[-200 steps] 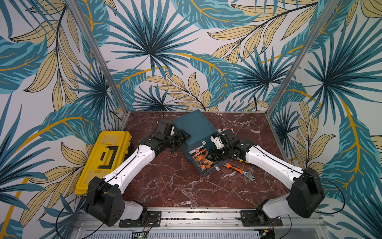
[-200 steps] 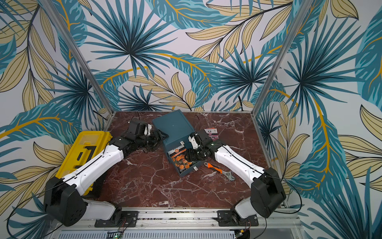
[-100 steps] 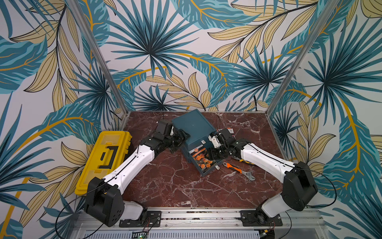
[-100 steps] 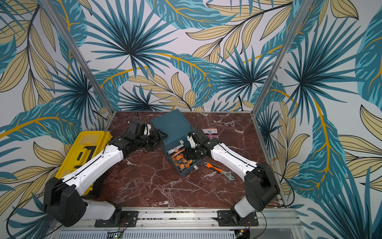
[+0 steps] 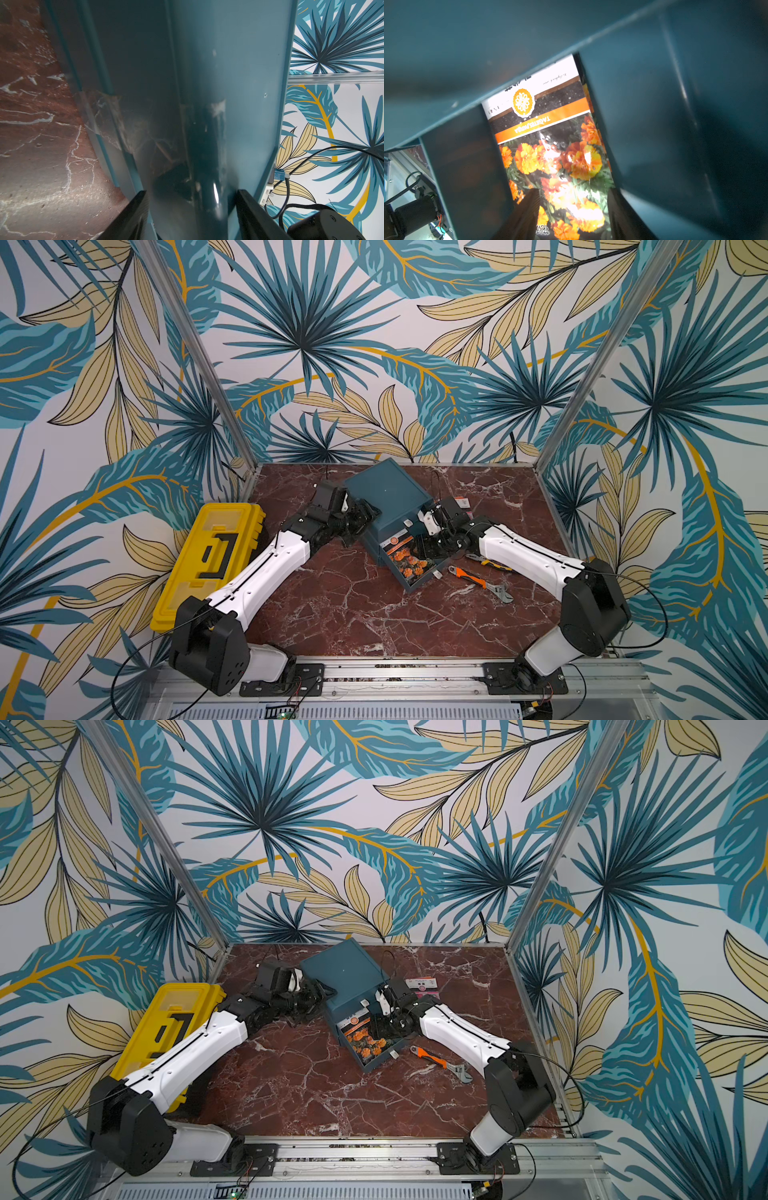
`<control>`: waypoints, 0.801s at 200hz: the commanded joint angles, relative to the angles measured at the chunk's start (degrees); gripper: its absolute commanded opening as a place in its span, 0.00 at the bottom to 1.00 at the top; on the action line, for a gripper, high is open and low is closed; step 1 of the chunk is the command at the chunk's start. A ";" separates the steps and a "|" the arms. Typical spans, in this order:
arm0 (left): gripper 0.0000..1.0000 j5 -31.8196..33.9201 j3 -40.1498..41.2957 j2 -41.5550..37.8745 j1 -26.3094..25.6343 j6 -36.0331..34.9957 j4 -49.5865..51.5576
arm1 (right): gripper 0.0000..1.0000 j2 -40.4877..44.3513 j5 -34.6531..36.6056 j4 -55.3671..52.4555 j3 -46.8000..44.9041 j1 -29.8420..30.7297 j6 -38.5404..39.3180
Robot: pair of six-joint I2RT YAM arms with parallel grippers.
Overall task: Take the seed bags out of the drawer
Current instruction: Pick up the seed packet from the drawer.
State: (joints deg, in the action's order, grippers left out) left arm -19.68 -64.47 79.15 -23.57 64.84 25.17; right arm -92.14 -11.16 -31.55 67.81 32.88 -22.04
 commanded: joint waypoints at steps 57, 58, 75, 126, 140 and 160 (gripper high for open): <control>0.70 0.68 0.66 0.29 -0.16 -0.68 4.48 | 0.58 -2.96 2.61 1.57 1.34 -0.28 0.39; 0.70 0.65 0.66 0.25 -0.16 -0.68 4.46 | 0.58 -2.96 2.62 1.58 1.40 -0.28 0.41; 0.70 0.64 0.52 0.33 -0.16 -0.68 4.67 | 0.58 -3.17 3.12 1.49 1.98 -0.36 1.48; 0.70 0.89 -0.12 0.47 -0.16 -0.72 5.33 | 0.61 -4.43 4.00 0.83 3.76 -0.78 3.06; 0.70 1.02 -0.13 0.47 -0.16 -0.67 5.33 | 0.62 -5.17 3.75 0.79 4.07 -0.74 3.17; 0.70 1.18 -0.22 0.43 -0.25 -0.68 5.40 | 0.62 -6.16 3.56 0.62 4.48 -0.74 3.36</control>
State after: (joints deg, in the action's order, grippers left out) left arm -19.07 -64.53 79.15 -23.57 64.84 25.34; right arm -96.23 -7.92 -31.57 71.05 32.16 -19.99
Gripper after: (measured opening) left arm 0.701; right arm 0.614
